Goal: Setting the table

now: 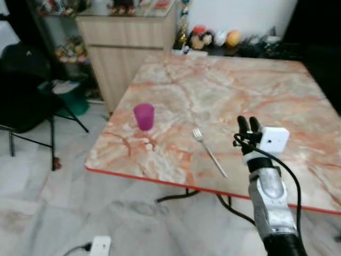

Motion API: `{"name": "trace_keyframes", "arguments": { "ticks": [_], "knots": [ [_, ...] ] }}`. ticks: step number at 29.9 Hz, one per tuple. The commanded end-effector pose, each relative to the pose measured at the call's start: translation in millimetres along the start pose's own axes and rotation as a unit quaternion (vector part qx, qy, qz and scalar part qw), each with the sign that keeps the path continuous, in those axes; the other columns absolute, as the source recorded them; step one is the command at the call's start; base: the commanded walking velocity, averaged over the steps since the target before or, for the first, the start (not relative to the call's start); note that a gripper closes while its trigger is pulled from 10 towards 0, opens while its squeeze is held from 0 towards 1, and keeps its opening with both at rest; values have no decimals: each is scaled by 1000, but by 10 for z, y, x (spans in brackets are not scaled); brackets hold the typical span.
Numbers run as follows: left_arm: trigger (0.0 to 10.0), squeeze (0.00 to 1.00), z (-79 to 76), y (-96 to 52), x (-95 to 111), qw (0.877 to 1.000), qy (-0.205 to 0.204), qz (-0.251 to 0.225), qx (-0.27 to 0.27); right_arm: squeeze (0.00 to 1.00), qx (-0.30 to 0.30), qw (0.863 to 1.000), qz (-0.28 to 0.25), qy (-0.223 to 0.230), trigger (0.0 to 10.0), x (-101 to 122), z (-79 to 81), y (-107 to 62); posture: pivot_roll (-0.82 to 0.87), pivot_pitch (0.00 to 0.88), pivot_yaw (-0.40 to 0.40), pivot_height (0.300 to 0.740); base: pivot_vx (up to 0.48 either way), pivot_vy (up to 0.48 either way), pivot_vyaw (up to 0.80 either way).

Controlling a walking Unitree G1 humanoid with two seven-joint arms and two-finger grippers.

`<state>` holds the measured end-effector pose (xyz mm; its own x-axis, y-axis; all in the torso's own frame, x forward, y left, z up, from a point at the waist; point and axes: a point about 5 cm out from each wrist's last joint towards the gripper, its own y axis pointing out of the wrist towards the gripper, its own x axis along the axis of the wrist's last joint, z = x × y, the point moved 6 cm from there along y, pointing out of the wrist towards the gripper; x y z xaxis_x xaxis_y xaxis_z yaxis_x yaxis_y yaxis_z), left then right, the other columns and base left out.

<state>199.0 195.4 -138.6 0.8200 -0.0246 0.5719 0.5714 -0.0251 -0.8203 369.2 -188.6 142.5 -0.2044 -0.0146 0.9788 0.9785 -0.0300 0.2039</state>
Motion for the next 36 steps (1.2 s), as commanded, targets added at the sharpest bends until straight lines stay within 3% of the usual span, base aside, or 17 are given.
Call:
{"name": "trace_keyframes", "arguments": {
  "ticks": [1,9,16,17,18,20,24,30,33,34,35,36],
  "knots": [
    [10000,0,76,-25,-85,1000,1,12,9,0,13,1000,-4,10,10000,24,110,21,10,0,-16,736,0,0,800],
    [10000,0,77,-25,-82,1000,2,12,9,0,13,1000,5,15,10000,-14,107,13,10,0,-15,736,0,0,600],
    [10000,0,75,-23,-79,1000,2,12,9,0,-36,998,53,-8,10000,-194,-88,16,11,0,-17,736,0,0,0],
    [10000,0,75,-23,-78,1000,2,12,9,914,-52,995,80,-14,10000,-291,-170,9,13,0,-18,736,0,0,0],
    [10000,0,74,-23,-78,1000,1,12,9,1000,-58,994,87,-14,10000,-324,-200,5,13,0,-18,736,0,0,0],
    [10000,0,73,-22,-79,1000,1,12,9,1000,-63,993,98,-17,10000,-362,-233,-1,16,0,-19,736,0,0,0],
    [10000,0,68,-22,-84,1000,-1,13,9,1000,-90,981,167,-40,10000,-595,-398,-52,17,0,-20,736,0,0,0],
    [10000,0,68,-22,-84,1000,-2,13,9,1000,-86,974,207,-31,10000,-707,-467,-22,14,0,-19,736,0,0,0],
    [10000,0,67,-22,-83,1000,-2,13,9,1000,-64,974,214,-23,10000,-717,-418,27,17,0,-17,736,0,0,0],
    [10000,0,66,-21,-82,1000,-3,13,9,675,-53,973,226,-1,10000,-744,-378,44,17,0,-17,736,0,0,0],
    [10000,0,66,-21,-81,1000,-3,13,8,0,-46,971,233,3,10000,-761,-360,47,19,0,-17,736,0,0,0],
    [10000,0,62,-21,-82,1000,-2,13,7,0,-31,969,247,-9,10000,-797,-328,56,17,0,-17,736,0,0,0]
  ]
}}
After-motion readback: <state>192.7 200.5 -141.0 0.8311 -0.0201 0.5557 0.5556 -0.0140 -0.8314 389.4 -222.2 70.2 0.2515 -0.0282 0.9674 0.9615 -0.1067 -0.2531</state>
